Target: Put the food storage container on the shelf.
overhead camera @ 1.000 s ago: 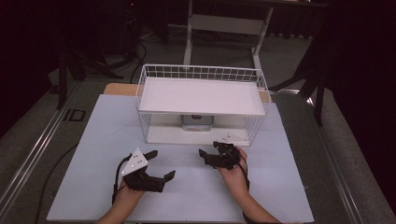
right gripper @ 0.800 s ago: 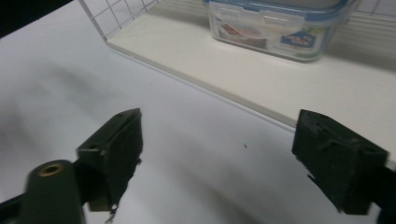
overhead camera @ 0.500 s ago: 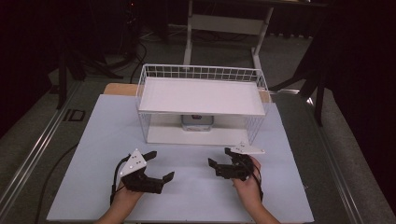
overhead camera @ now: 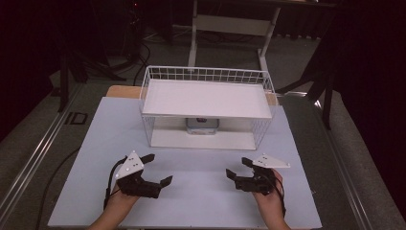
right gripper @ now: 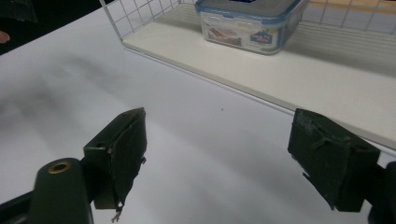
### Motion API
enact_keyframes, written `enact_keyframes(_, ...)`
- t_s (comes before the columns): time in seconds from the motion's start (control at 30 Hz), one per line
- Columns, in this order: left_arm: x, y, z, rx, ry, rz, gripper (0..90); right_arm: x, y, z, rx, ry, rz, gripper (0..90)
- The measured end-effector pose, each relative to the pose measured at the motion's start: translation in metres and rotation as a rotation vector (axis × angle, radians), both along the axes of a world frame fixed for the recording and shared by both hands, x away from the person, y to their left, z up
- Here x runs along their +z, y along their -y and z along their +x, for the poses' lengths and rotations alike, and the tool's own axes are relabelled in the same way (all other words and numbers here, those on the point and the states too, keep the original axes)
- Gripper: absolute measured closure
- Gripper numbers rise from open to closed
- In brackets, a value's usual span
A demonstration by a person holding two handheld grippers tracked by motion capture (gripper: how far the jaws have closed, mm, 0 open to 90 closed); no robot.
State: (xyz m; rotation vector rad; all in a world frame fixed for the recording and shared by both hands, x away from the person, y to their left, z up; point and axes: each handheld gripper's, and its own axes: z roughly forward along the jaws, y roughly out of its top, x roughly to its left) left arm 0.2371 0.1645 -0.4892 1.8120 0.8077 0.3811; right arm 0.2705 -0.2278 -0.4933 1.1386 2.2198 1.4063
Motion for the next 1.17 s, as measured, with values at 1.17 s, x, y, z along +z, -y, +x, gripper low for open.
enact_keyframes(1.17,-0.025,-0.028,-0.005,0.054,-0.068,0.004,2.8,-0.020,0.031,-0.004,-0.001,0.005,-0.035,17.3)
